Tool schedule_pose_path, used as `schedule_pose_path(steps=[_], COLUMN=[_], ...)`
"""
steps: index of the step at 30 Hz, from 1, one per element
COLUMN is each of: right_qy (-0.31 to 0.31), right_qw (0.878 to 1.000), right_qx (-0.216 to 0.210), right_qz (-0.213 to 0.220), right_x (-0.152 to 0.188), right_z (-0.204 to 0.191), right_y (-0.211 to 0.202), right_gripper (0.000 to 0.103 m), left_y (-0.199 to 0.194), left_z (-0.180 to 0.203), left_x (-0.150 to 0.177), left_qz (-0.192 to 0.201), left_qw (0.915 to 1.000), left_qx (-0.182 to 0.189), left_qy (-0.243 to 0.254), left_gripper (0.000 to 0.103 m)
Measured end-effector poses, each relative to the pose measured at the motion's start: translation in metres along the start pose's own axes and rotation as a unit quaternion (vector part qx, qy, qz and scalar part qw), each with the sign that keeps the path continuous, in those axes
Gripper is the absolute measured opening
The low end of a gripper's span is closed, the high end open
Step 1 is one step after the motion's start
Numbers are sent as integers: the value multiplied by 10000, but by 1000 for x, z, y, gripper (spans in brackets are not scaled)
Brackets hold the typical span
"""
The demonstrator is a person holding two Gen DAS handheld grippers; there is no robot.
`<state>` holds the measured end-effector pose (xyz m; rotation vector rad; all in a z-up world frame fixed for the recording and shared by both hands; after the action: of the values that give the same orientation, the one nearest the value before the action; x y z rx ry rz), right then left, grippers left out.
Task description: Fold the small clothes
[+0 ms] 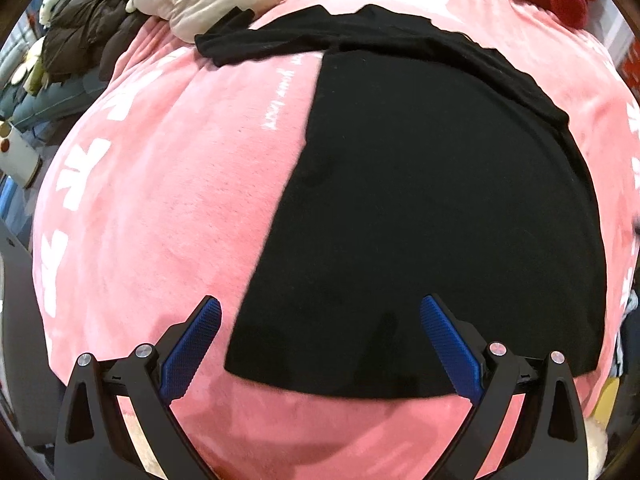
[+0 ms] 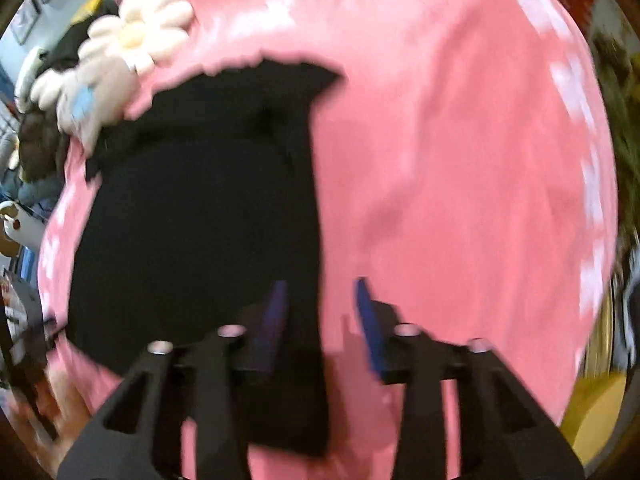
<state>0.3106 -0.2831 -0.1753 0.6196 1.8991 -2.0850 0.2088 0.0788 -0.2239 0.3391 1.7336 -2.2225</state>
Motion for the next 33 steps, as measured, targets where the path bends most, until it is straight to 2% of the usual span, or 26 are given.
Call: schedule_pose_path(steps=[2, 4, 7, 8, 9, 10, 13, 14, 16, 18, 19, 21, 23, 25, 26, 28, 30, 32, 33], right_qy=[130, 316, 494, 405, 330, 205, 8, 189, 405, 55, -122, -192, -313, -178, 102, 323, 181, 22, -3], right_qw=[9998, 9995, 9982, 9983, 9984, 9984, 9917, 9922, 9931, 9909, 9903, 9922, 9928, 9923, 9932, 9919, 9927, 9921, 9923], right_qx=[131, 90, 92, 181, 208, 371, 1221, 1163, 1095, 1306, 1284, 1071, 1036, 1220, 1142, 1224, 1148, 1088, 1019], right_qz=[118, -16, -326, -373, -398, -386, -410, -407, -115, 328, 522, 615, 510, -73, -201, -25, 321, 627, 708], right_x=[-48, -72, -76, -71, -68, -66, -68, -65, -69, -75, -77, -77, -70, -55, -49, -47, -43, -32, -24], right_z=[-8, -14, -27, -36, -36, -33, 14, 24, 24, 5, -10, -27, -32, -9, 5, 16, 10, -3, -9], right_y=[30, 56, 90, 101, 107, 113, 133, 134, 114, 85, 73, 67, 80, 113, 116, 99, 66, 35, 23], right_gripper=[48, 48, 51, 49, 39, 11, 12, 14, 16, 16, 17, 17, 17, 15, 12, 18, 19, 27, 39], left_y=[1, 2, 5, 8, 10, 12, 18, 19, 20, 20, 20, 20, 19, 16, 15, 12, 8, 7, 7], left_z=[3, 8, 16, 20, 22, 24, 25, 25, 21, 18, 17, 14, 12, 8, 5, -6, -24, -49, -62], left_x=[-4, -6, -8, -9, -10, -11, -16, -18, -22, -25, -26, -29, -32, -36, -39, -51, -74, -103, -119], left_qz=[23, 36, 19, -14, -41, -63, -70, -64, -38, 1, 10, 35, 48, 57, 61, 114, 271, 491, 596], left_qw=[10000, 9999, 9998, 9996, 9996, 9994, 9990, 9989, 9989, 9991, 9991, 9994, 9995, 9994, 9992, 9982, 9960, 9912, 9873], left_qx=[20, 61, 158, 212, 237, 263, 246, 234, 278, 274, 274, 236, 256, 333, 394, 531, 649, 768, 825], left_qy=[56, 107, 146, 159, 174, 203, 356, 389, 370, 324, 312, 263, 180, 35, -39, -271, -555, -964, -1220], left_gripper=[98, 98, 98, 98, 98, 98, 98, 98, 98, 98, 98, 98, 98, 98, 98, 98, 98, 98, 98])
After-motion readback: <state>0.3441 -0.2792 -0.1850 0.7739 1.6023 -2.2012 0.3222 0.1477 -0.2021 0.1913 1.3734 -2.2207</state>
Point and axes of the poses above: each gripper's, at about its wrist camera, not at the fingertips, and y roughly the way its jaws point, z to its right, x to its underside, the point moved 10 cm from there along y, roughly the way its jaws point, and after that the axes turned 12 degrees about x, right-handed, at the moved point
